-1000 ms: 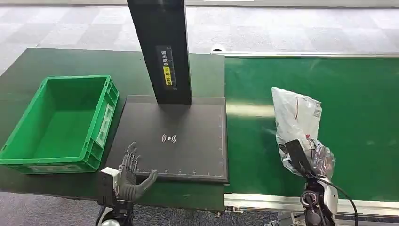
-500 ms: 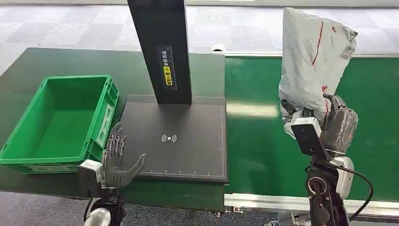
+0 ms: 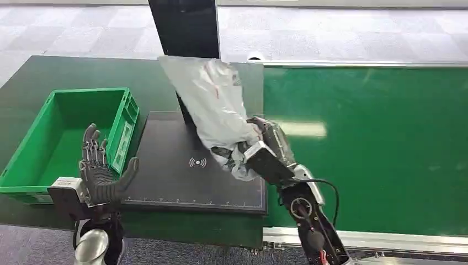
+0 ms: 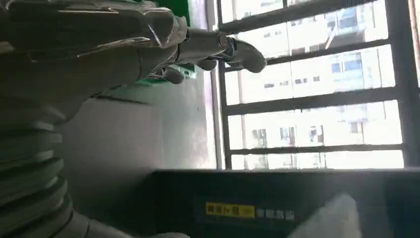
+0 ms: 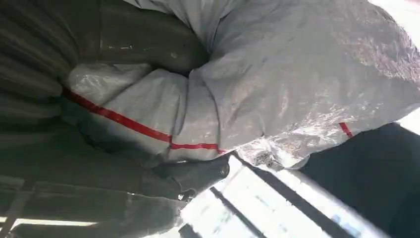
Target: Moved the parcel from conveyor to table for the left to box.
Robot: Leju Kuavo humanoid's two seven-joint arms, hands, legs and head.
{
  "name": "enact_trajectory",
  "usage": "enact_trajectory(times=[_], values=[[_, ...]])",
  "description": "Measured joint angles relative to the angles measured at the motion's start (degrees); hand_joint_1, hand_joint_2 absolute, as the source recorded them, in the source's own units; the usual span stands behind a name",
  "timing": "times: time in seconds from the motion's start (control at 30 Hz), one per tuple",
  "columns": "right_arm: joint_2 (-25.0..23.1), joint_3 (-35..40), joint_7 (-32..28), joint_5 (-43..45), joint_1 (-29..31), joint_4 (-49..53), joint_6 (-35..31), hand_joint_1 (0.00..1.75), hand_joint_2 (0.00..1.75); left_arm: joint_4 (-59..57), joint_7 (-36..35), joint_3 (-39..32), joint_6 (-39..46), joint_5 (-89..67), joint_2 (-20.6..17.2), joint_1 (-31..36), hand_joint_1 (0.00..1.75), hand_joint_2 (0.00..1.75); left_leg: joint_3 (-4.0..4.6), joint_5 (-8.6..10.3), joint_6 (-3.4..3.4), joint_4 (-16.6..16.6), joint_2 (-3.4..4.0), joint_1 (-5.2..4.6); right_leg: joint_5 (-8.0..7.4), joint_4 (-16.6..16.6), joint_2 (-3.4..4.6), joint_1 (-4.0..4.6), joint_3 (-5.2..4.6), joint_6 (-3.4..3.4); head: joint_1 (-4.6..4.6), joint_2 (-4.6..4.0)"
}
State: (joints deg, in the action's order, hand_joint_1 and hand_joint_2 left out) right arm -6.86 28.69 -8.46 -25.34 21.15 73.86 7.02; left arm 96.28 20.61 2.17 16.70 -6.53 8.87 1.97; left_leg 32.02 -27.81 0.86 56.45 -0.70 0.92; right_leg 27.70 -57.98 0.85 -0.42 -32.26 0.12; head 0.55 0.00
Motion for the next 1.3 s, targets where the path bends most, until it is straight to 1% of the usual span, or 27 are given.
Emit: enact_trajectory(times=[0.17,0.37,0.47,0.5,0.53,0.63,0.77,0.9,1.03,1.3], values=[[-1.8,5.89,-0.15,1.84,0.69,-5.37,-0.7,1.75,1.75,1.84,-0.46,-2.3,0.09,-0.35,0.07,-0.18,0.0,1.75,0.06,0.0,0.0,0.0,-0.01,-0.02,0.0,0.02,-0.02,-0.03,-0.03,0.01,-0.02,0.0],[-2.21,8.14,-0.13,2.49,1.71,-7.64,-0.66,1.75,1.75,2.41,-0.55,-3.22,0.09,-0.53,0.17,-0.32,0.0,1.75,0.04,0.0,-0.01,0.01,-0.01,-0.09,-0.02,0.03,-0.02,-0.09,-0.02,0.02,-0.02,0.0],[-2.45,9.06,0.81,3.37,2.05,-9.06,0.44,1.75,1.75,2.82,-0.57,-3.76,0.29,-0.53,0.24,-0.65,0.0,1.75,0.02,0.0,0.0,0.01,-0.01,-0.08,-0.02,0.03,-0.01,-0.08,-0.02,0.02,-0.02,0.0],[-2.69,9.38,1.11,3.46,2.05,-9.84,0.44,1.62,1.75,3.09,-0.59,-4.0,0.29,-0.53,0.26,-0.81,0.0,1.75,0.02,0.0,0.0,0.01,-0.01,-0.08,-0.02,0.03,-0.01,-0.08,-0.03,0.02,0.0,0.0],[-2.91,9.72,1.4,3.5,2.08,-10.68,0.2,1.75,1.75,3.3,-0.63,-4.16,0.29,-0.57,0.28,-0.98,0.0,1.75,0.02,0.0,0.0,0.01,-0.01,-0.07,-0.02,0.03,-0.01,-0.07,-0.04,0.02,0.0,0.0],[-3.48,10.57,2.82,2.35,2.08,-13.16,-2.51,1.75,1.75,3.9,-0.77,-4.83,0.26,-0.79,0.48,-1.58,0.0,1.75,0.03,0.0,0.0,0.01,-0.01,-0.06,-0.01,0.03,-0.01,-0.06,-0.05,0.01,-0.02,0.0],[-3.3,10.57,4.83,-0.92,1.99,-14.3,-9.06,1.75,1.75,4.51,-0.99,-5.62,0.26,-1.29,0.85,-2.59,0.0,1.75,0.04,-0.01,0.0,0.01,0.0,-0.07,0.0,0.03,-0.01,-0.08,-0.05,0.01,-0.02,0.0],[-2.38,8.4,9.2,-6.93,0.62,-11.92,-14.03,1.75,1.75,5.29,-1.38,-6.36,-0.13,-1.79,1.27,-3.51,0.0,1.75,0.03,-0.01,-0.01,0.02,-0.03,-0.12,-0.01,0.04,-0.03,-0.11,-0.04,0.02,-0.04,0.0],[-1.51,6.46,10.56,-8.45,-0.27,-9.19,-14.47,1.75,1.75,5.42,-1.47,-6.71,-0.46,-1.88,1.44,-3.79,0.0,1.75,0.01,-0.01,-0.01,0.02,-0.01,-0.12,-0.02,0.04,-0.01,-0.11,-0.05,0.02,-0.04,0.0],[-1.23,5.32,10.6,-8.67,-1.13,-7.64,-14.47,1.75,1.75,5.6,-1.53,-6.98,-0.52,-1.88,1.81,-3.87,0.0,1.75,0.01,-0.01,-0.01,0.01,-0.01,-0.1,-0.02,0.04,-0.01,-0.09,-0.05,0.02,-0.02,0.0]])
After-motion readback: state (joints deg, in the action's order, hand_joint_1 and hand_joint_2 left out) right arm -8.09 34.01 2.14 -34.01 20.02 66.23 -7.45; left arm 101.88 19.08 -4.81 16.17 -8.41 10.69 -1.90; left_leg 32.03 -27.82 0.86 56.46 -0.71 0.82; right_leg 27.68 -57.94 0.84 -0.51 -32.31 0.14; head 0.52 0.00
